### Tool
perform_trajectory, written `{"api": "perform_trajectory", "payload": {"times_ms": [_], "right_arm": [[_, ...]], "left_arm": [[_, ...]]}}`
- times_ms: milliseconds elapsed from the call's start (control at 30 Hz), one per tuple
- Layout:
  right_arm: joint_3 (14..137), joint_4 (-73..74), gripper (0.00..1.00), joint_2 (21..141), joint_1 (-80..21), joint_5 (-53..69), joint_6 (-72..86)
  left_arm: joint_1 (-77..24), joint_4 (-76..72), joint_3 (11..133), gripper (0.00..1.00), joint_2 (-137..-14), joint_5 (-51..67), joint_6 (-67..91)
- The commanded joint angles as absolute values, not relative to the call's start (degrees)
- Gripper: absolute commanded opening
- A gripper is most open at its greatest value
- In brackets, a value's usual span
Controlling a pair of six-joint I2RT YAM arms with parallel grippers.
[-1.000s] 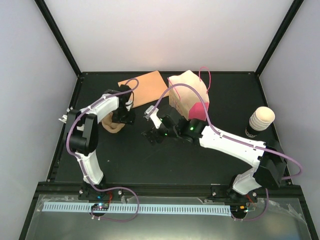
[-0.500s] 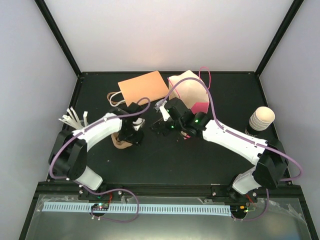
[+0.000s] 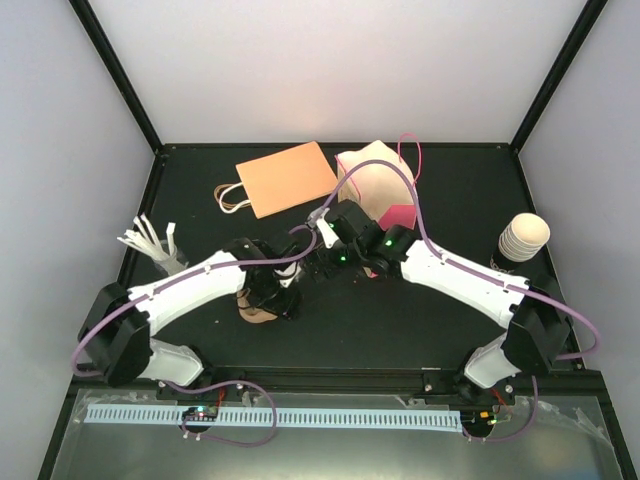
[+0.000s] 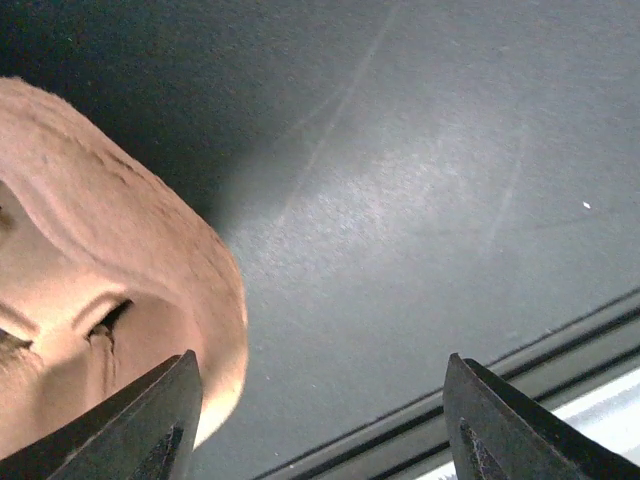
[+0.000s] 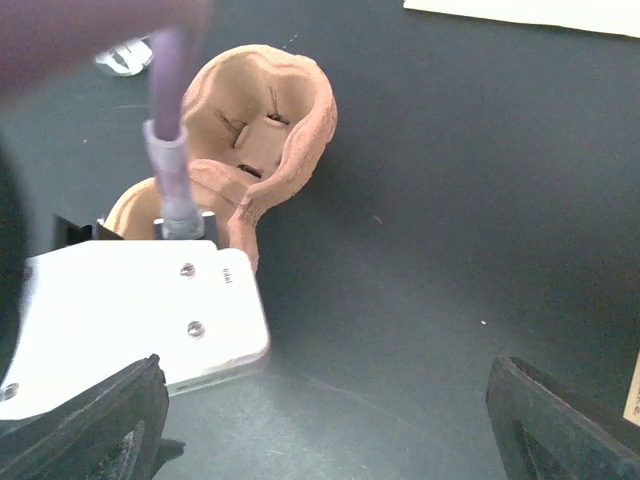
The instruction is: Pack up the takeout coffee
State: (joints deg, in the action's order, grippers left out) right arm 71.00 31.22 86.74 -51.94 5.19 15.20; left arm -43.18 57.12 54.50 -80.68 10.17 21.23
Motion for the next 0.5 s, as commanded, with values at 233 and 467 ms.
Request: {"api": "perform_trajectory", "payload": {"times_ms": [233, 467], "right_arm": [[66.09, 23.58, 0.89, 78.27, -51.57, 8.71, 13.47], [62.95, 22.3, 0.89, 75.54, -51.65, 12.9, 11.92]], "left_arm": [[-45.81, 58.78, 56.34, 0.72, -70.06, 4.3, 30.34], [-45.71, 56.88, 56.96, 0.69, -68.78, -7.83, 41.17]]}}
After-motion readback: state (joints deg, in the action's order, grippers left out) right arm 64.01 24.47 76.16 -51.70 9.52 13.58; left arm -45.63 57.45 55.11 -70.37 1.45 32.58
